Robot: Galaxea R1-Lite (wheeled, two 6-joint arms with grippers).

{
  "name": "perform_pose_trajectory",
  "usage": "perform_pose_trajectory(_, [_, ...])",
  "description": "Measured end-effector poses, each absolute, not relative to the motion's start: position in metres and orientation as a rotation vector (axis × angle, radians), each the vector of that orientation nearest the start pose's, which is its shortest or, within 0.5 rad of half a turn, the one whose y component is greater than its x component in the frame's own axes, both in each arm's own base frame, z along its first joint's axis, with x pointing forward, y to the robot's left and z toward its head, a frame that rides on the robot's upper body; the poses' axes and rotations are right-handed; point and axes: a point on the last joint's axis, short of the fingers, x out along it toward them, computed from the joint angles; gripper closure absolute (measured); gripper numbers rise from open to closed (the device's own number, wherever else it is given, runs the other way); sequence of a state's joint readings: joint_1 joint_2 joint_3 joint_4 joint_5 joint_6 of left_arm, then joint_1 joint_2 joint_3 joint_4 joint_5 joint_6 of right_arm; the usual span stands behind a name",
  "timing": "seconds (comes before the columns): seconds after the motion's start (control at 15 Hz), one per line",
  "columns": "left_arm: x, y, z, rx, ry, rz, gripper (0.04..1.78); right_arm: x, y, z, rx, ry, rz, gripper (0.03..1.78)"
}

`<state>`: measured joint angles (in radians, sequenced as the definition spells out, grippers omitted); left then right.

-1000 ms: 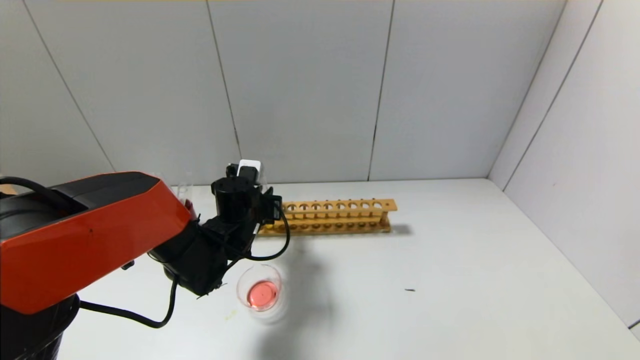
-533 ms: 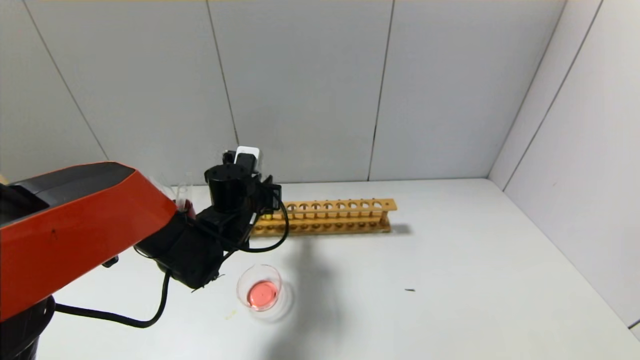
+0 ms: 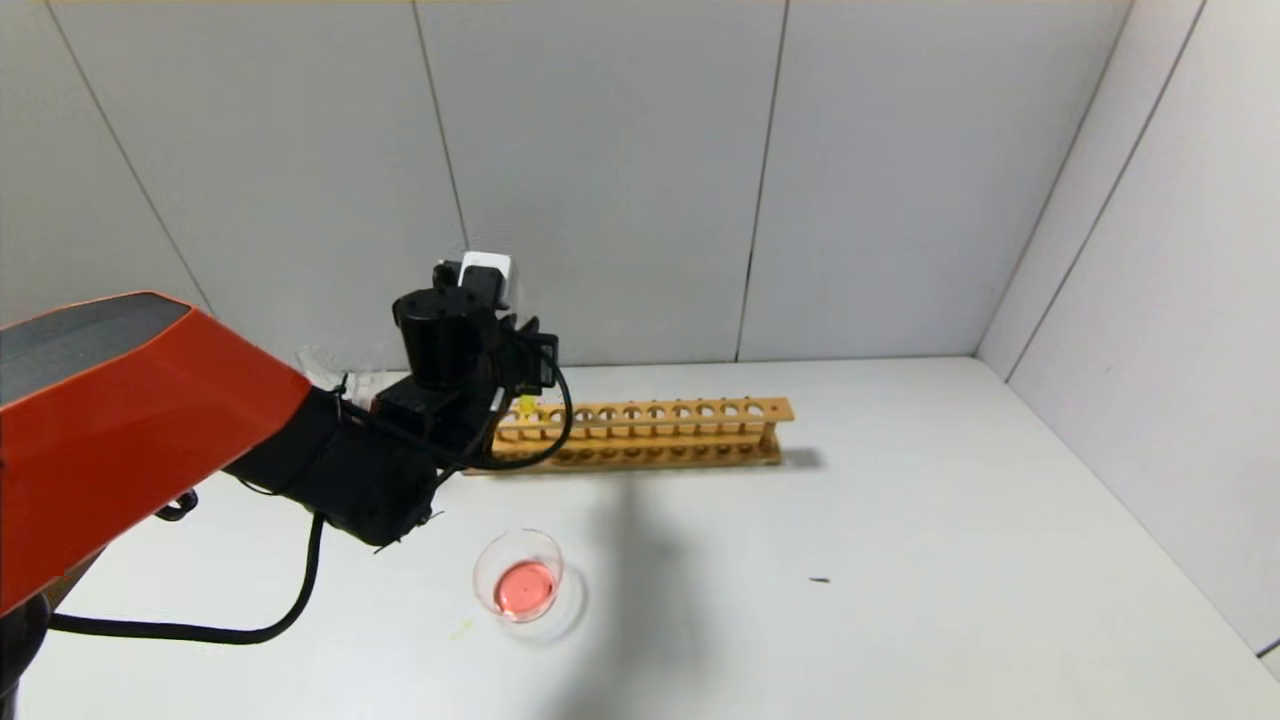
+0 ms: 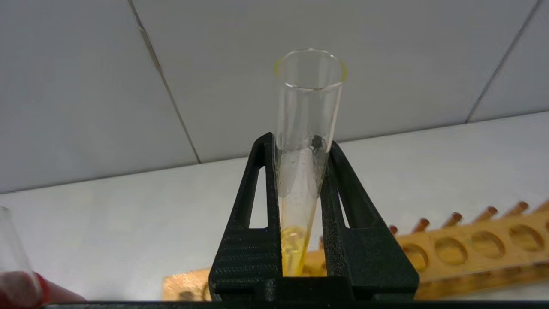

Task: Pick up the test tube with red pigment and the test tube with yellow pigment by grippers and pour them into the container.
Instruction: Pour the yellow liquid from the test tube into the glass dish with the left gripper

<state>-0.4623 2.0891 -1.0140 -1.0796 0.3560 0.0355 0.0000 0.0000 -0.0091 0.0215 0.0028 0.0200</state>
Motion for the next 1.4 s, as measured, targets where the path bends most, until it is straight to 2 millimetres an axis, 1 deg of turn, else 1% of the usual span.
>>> perform_pose_trajectory(0.2, [0.364,-0.172,0.157,0.025,-0.026,-0.098,1.51,-0.024,0.0,0.076,0.02,0.012,0.003,0.1])
perform_pose_trajectory(0.4, [0.366,-0.173,0.167,0.037,-0.044,-0.093,1.51,-0.024,0.0,0.076,0.02,0.012,0.003,0.1])
perform_pose_trajectory(0.53, [0.363,-0.171,0.175,0.039,-0.056,-0.092,1.51,-0.024,0.0,0.076,0.02,0.012,0.003,0.1])
perform_pose_trajectory(0.67, [0.356,-0.168,0.182,0.053,-0.048,-0.093,1.51,-0.024,0.0,0.076,0.02,0.012,0.003,0.1])
perform_pose_trajectory(0.8, [0.344,-0.162,0.19,0.071,-0.019,-0.094,1.51,-0.024,0.0,0.076,0.02,0.012,0.003,0.1])
perform_pose_trajectory(1.0, [0.317,-0.149,0.196,0.125,0.063,-0.098,1.51,-0.024,0.0,0.076,0.02,0.012,0.003,0.1])
perform_pose_trajectory(1.2, [0.286,-0.129,0.191,0.254,0.15,-0.107,1.51,-0.024,0.0,0.076,0.02,0.012,0.003,0.1])
perform_pose_trajectory(1.4, [0.266,-0.112,0.19,0.408,0.172,-0.136,1.51,-0.024,0.0,0.076,0.02,0.012,0.003,0.1])
